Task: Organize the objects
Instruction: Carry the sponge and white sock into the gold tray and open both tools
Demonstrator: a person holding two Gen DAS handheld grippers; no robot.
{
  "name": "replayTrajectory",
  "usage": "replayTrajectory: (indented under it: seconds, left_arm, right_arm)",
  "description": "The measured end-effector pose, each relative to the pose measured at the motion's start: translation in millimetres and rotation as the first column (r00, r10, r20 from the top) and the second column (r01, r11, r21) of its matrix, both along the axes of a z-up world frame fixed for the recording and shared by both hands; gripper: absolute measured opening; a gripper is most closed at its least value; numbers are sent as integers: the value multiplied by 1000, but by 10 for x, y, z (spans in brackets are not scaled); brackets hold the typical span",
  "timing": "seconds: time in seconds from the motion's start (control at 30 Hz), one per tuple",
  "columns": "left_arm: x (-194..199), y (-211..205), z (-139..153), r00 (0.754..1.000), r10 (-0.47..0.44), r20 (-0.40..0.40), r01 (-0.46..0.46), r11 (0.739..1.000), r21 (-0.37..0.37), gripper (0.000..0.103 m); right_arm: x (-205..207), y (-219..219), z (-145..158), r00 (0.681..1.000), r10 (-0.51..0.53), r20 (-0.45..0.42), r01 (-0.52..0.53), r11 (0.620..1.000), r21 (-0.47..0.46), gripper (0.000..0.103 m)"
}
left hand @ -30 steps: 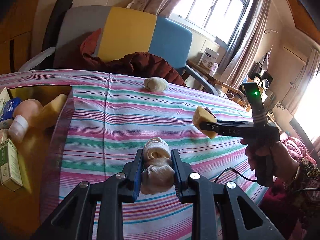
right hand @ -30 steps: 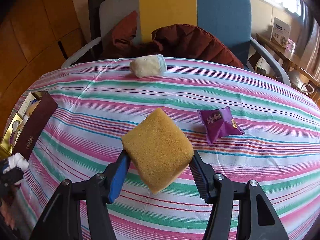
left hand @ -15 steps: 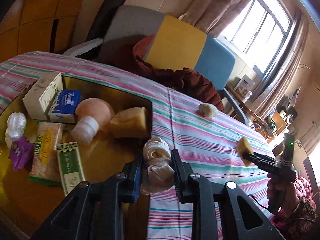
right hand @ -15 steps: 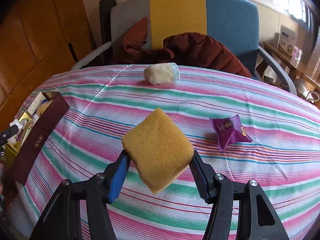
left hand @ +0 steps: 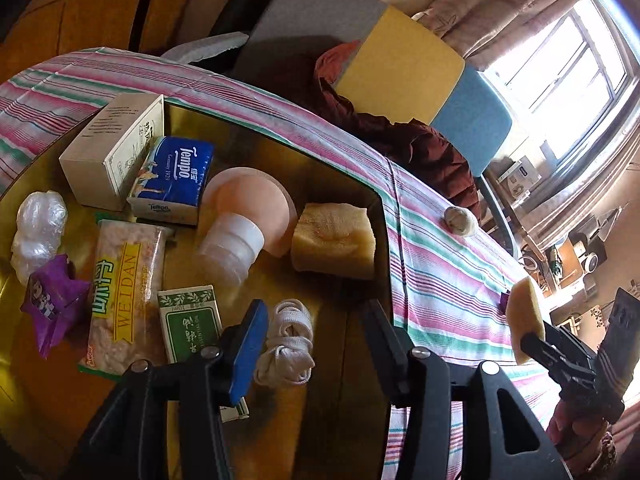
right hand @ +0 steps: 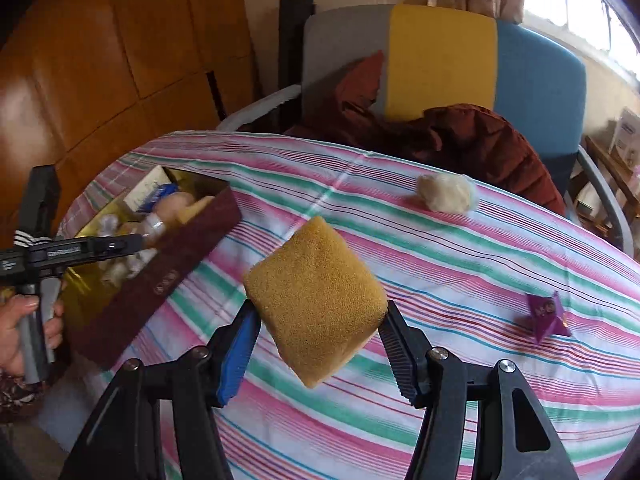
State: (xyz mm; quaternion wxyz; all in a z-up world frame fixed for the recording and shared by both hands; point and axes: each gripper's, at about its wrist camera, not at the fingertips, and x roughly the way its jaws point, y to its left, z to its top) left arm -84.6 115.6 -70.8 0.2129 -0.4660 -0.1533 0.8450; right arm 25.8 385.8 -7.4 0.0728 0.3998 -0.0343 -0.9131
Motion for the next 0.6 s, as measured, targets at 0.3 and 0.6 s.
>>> replayTrajectory:
  seconds: [0.3,0.6]
  left_arm:
    - [167,-438,266,986,119,-116,-113,992,57,50]
    - [135,-975,385,952,271,-142,-271,962,21,50]
  right_arm:
    - [-34,-877,-18,989,147,27,-145,986,-82,61]
    - [-256,-1554,26,973,221,68,-218,974,-56,62]
